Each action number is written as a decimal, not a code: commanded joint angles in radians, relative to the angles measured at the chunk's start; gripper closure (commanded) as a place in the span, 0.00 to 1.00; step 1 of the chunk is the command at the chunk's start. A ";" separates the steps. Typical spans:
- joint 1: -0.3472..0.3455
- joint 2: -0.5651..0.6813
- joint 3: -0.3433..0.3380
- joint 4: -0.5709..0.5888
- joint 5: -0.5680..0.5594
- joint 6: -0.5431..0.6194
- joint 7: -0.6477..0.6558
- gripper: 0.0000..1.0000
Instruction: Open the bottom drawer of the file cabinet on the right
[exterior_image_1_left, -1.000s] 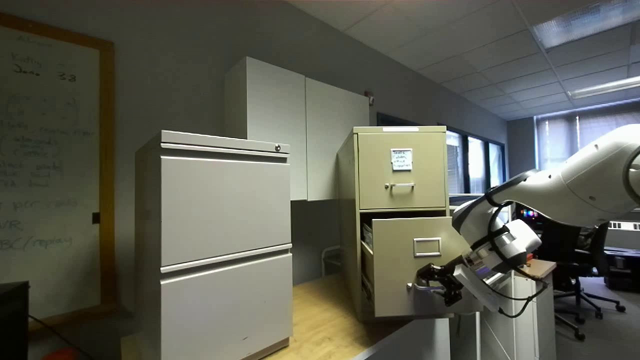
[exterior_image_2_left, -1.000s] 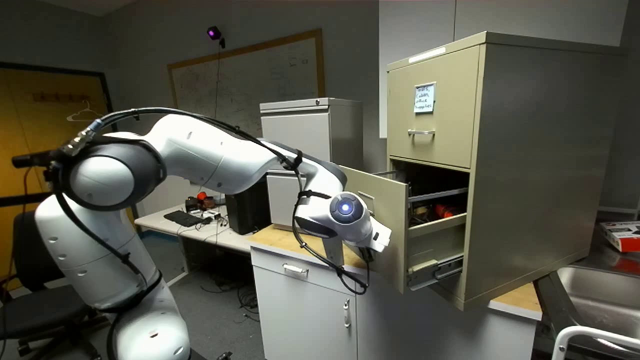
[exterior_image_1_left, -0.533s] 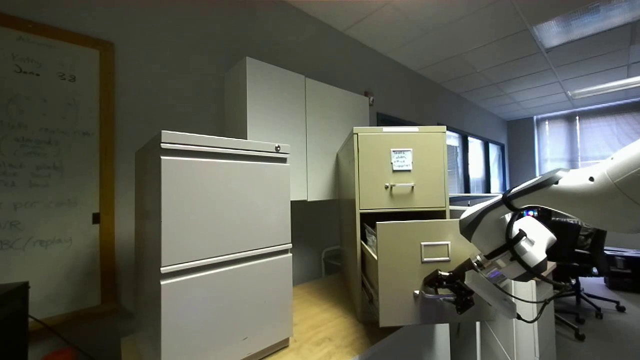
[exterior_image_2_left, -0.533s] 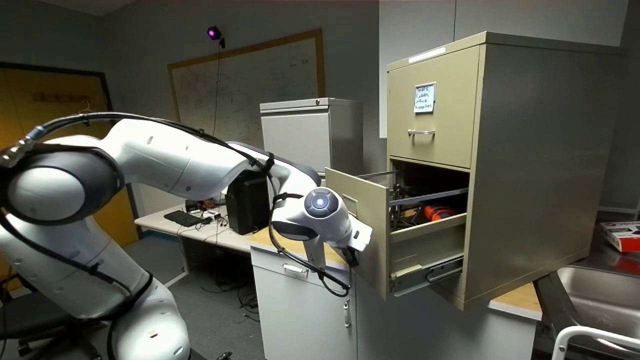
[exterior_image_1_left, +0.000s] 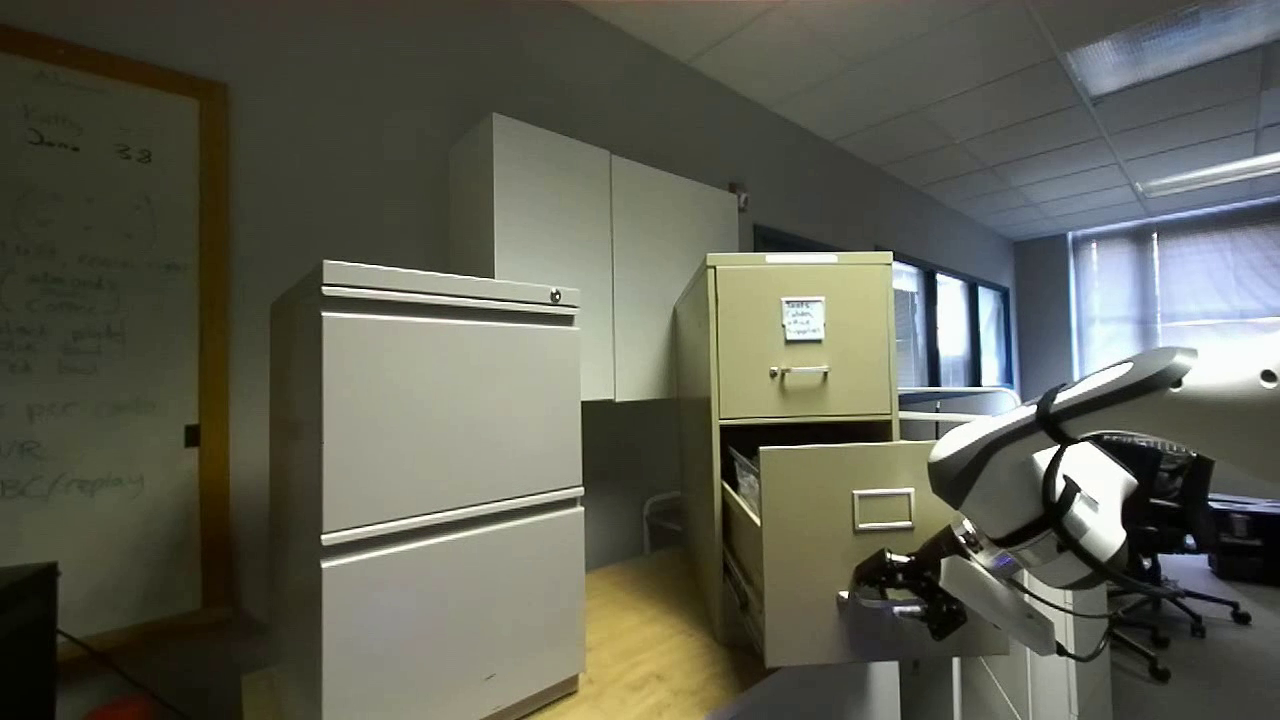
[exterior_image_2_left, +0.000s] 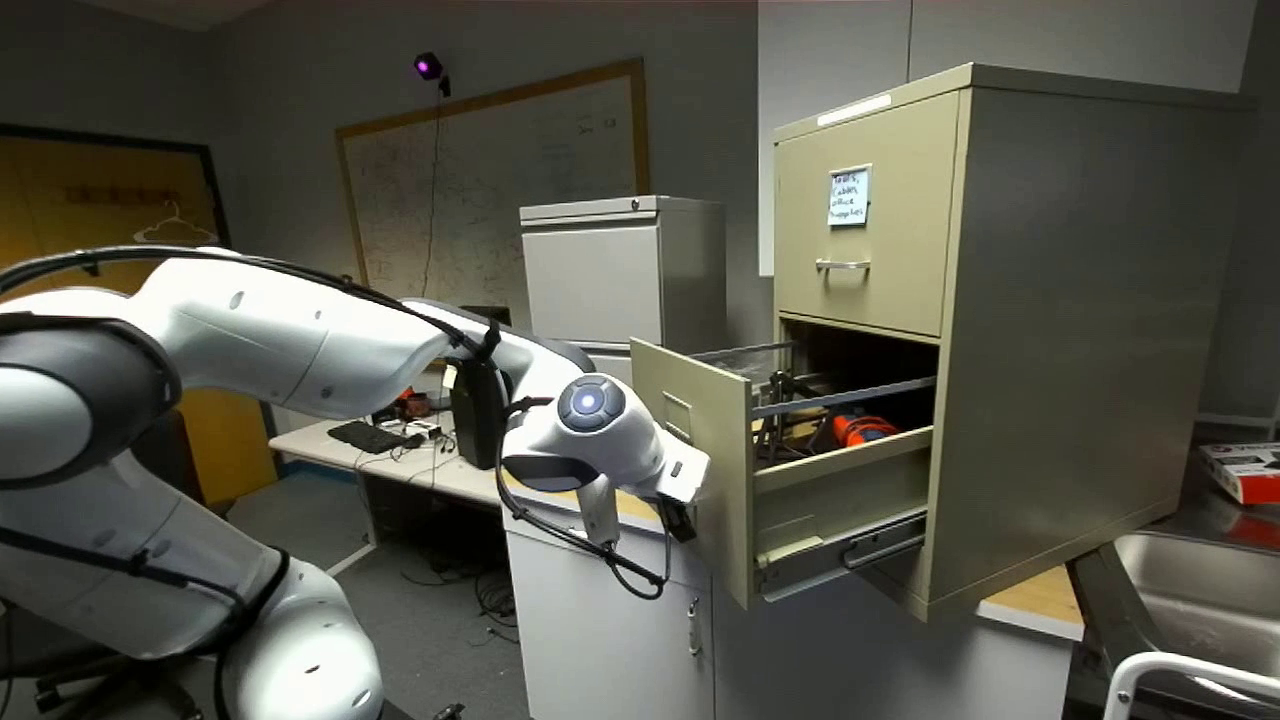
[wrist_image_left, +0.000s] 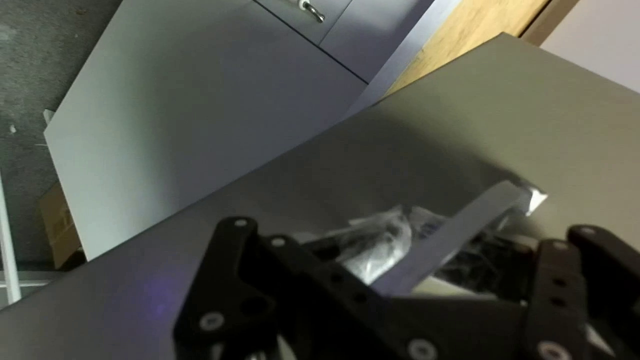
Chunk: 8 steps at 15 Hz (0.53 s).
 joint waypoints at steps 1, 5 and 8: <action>0.041 -0.056 0.100 -0.147 0.025 0.054 0.064 0.54; 0.045 0.019 0.249 -0.077 0.207 0.256 0.032 0.27; 0.088 0.033 0.335 -0.089 0.380 0.450 -0.021 0.05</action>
